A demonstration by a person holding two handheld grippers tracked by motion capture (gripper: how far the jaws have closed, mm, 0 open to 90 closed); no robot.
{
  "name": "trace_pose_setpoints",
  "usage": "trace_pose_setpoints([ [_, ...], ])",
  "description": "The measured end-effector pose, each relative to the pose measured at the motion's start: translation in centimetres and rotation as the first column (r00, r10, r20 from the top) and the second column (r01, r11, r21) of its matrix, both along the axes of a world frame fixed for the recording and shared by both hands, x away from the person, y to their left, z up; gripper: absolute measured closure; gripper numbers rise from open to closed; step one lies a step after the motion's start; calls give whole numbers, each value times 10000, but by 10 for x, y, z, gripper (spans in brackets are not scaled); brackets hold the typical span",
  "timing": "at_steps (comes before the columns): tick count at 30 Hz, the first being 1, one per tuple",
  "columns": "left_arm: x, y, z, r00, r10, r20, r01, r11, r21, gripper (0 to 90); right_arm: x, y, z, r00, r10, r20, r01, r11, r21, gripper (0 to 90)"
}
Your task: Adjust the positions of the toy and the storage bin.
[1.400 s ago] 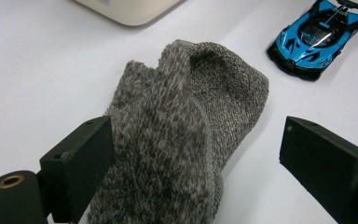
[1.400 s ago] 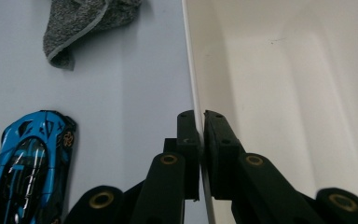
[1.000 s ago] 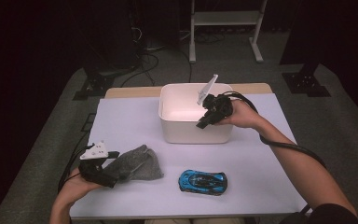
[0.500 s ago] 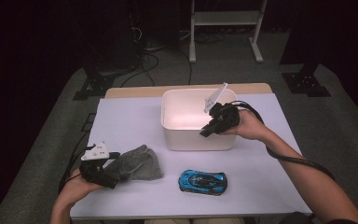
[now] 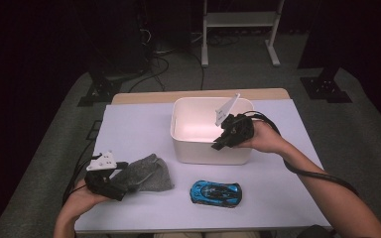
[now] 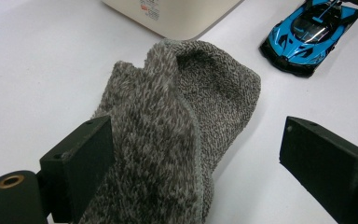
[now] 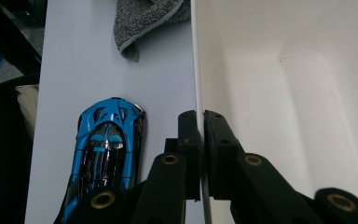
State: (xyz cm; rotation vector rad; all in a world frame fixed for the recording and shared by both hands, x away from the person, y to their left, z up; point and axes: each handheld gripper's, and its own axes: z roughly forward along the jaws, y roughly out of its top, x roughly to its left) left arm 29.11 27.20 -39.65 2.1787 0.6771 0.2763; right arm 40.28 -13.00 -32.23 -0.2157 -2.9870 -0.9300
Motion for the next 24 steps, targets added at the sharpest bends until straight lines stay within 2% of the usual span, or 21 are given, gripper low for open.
trace_pose_setpoints([
  [9,0,0,0,10000,-13,-3,13,10000,-10,92,-2,-1,0,10000,34,-13,-34,10000,14,837],
  [12,0,-1,0,10000,-12,22,12,10000,-17,92,-3,-3,1,9999,8,-144,-5,9997,241,748],
  [14,1,-1,0,10000,-33,26,33,10000,-12,92,-5,-4,4,9999,-74,80,71,9995,318,673],
  [18,1,-2,-1,10000,15,62,-14,10000,-85,92,-9,-7,10,9998,-103,166,94,9986,530,593],
  [24,0,-3,-3,10000,-29,19,29,10000,20,91,-19,-15,18,9991,-248,353,213,9952,954,459],
])
